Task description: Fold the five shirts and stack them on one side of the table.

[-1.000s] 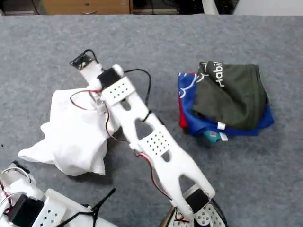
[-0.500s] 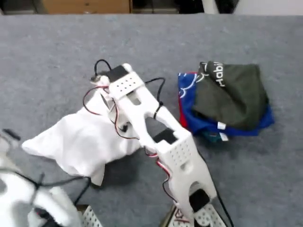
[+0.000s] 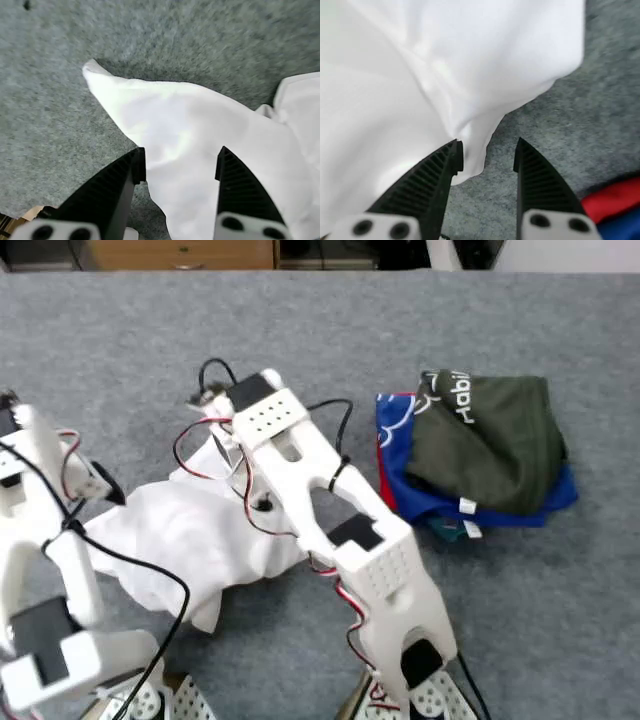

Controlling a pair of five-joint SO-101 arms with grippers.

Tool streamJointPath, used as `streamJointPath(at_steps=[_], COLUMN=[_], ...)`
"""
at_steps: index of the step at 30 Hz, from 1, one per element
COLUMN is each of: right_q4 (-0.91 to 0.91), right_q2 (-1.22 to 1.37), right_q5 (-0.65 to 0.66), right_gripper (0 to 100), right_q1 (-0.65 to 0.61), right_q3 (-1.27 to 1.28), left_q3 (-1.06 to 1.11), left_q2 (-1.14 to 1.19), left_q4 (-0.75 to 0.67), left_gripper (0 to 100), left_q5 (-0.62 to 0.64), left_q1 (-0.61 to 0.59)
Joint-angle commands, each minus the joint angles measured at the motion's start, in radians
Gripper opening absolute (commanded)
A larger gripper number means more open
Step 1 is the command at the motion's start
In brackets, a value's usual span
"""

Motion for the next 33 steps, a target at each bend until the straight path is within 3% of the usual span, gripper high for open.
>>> streamJointPath(at_steps=[1,7,21,33], right_q4=[0.018,0.014,-0.081,-0.275], right_q2=[-0.142,-0.251,-0.165,0.263], right_q5=[0.006,0.006,0.006,-0.052], right_gripper=[18.1,18.1,18.1,18.1], right_q1=[0.002,0.004,0.128,0.097], right_q3=[-0.05,-0.05,-0.311,-0.607], left_q3=[0.049,0.078,0.078,0.081], left_q2=[0.018,0.018,0.016,0.016], left_q4=[-0.074,-0.11,-0.118,-0.112], left_gripper=[21,2,2,2], left_q5=[0.002,-0.006,-0.244,-0.261], left_q1=[0.012,-0.026,-0.321,-0.445])
